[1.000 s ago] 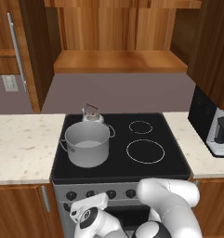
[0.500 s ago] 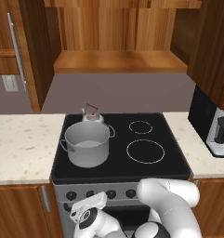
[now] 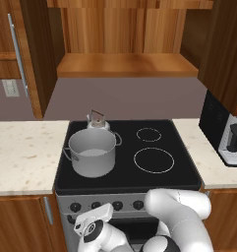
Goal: Pick the kettle from the cabinet and place it on a stove burner. Then pick the pot from the counter and place it on another stove burner. Finally, turn both burners on.
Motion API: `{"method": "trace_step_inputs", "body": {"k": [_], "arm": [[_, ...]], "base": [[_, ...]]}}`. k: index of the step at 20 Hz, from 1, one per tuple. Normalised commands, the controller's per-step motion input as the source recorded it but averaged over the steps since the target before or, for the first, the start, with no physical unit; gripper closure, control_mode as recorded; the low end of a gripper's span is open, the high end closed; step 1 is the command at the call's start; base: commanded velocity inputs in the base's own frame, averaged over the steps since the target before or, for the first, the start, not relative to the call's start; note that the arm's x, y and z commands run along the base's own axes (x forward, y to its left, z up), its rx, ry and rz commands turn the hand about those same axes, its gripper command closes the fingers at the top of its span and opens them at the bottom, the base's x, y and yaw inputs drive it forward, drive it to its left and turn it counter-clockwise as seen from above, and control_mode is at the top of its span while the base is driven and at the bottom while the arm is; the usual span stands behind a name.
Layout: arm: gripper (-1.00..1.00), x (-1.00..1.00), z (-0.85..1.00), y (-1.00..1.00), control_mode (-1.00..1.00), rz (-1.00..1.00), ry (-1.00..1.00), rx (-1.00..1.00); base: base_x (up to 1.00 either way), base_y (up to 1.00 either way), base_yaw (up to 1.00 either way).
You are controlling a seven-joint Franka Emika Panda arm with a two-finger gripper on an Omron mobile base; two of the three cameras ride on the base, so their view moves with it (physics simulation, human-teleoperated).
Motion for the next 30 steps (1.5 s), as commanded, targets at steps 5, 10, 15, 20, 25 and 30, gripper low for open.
{"method": "trace_step_inputs", "body": {"k": [5, 10, 15, 20, 25, 30], "arm": [[-1.0, -0.18, 0.0, 0.0, -1.0, 0.0, 0.0, 0.0], [-1.0, -0.25, 0.0, 0.0, -1.0, 0.0, 0.0, 0.0], [-1.0, -0.36, 0.0, 0.01, -1.0, 0.0, -0.06, 0.0], [-1.0, -0.43, 0.01, 0.29, -1.0, 0.0, -0.1, 0.0], [-1.0, -0.38, 0.04, 0.34, -1.0, 0.0, -0.17, 0.0], [-1.0, -0.17, 0.01, 0.19, -1.0, 0.0, -0.15, 0.07]], "base": [[0.0, 0.0, 0.0], [0.0, 0.0, 0.0], [0.0, 0.0, 0.0], [0.0, 0.0, 0.0], [0.0, 0.0, 0.0], [0.0, 0.0, 0.0]]}}
